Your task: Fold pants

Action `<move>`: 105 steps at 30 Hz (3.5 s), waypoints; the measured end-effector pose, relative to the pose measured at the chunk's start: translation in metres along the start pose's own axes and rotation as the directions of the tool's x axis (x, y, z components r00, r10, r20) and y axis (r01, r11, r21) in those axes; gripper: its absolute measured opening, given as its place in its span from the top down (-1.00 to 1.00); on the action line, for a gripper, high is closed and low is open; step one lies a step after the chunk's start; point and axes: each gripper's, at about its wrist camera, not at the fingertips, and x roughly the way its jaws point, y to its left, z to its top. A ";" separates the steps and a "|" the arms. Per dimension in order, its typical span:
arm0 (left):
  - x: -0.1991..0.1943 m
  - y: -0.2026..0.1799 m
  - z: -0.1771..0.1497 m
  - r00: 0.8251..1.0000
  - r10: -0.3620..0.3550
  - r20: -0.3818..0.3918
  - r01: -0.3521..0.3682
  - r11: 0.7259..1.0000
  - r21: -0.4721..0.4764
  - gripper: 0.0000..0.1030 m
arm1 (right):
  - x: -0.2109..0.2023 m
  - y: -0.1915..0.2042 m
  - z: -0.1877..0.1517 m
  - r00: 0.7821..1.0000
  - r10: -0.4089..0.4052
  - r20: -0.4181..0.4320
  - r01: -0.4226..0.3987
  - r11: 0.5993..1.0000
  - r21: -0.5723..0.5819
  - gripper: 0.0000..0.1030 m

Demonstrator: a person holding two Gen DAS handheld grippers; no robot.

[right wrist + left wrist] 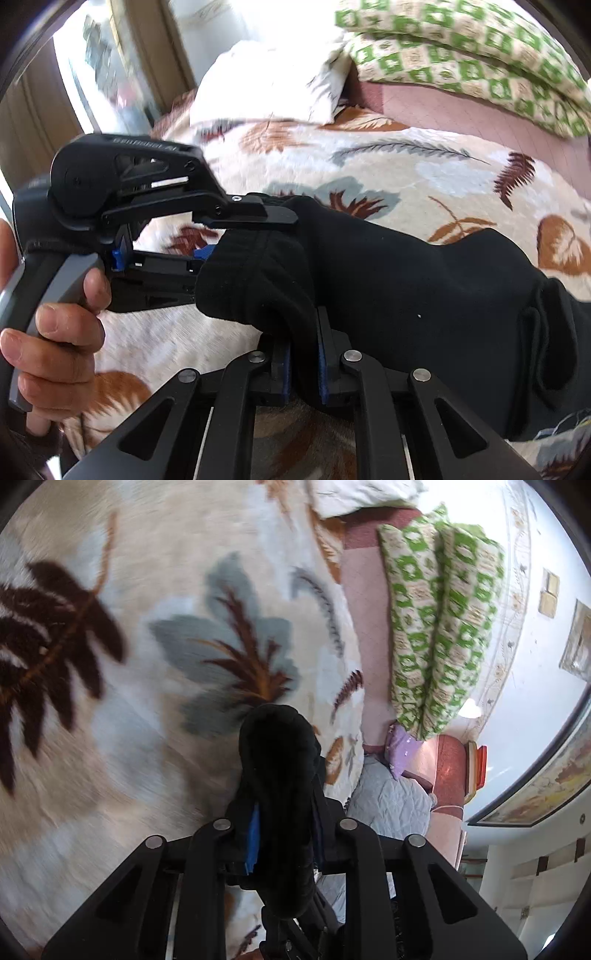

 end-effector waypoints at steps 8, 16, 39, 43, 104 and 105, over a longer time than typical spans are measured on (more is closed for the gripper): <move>0.019 -0.080 -0.040 0.998 0.056 -0.021 -0.052 0.987 0.152 0.62 | -0.053 -0.039 0.005 0.989 0.091 0.119 -0.111 0.979 0.170 0.81; 0.116 -0.145 -0.096 0.980 0.179 -0.090 -0.143 0.939 0.313 0.62 | -0.100 -0.138 -0.020 0.963 0.152 0.221 -0.236 0.869 0.435 0.81; 0.276 -0.191 -0.157 0.814 0.553 -0.178 -0.373 0.732 0.571 0.42 | -0.091 -0.312 -0.156 0.816 0.306 0.490 -0.554 0.175 0.814 0.38; 0.266 -0.196 -0.151 0.789 0.595 -0.155 -0.425 0.710 0.562 0.42 | -0.106 -0.312 -0.160 0.803 0.325 0.500 -0.566 0.154 0.810 -0.01; 0.329 -0.209 -0.129 0.662 0.742 -0.106 -0.263 0.363 0.894 0.78 | -0.152 -0.309 -0.099 0.973 0.177 0.151 -0.233 0.741 0.630 0.91; 0.331 -0.207 -0.133 0.648 0.758 -0.073 -0.275 0.322 0.906 0.78 | -0.153 -0.307 -0.101 0.973 0.174 0.153 -0.232 0.737 0.635 0.91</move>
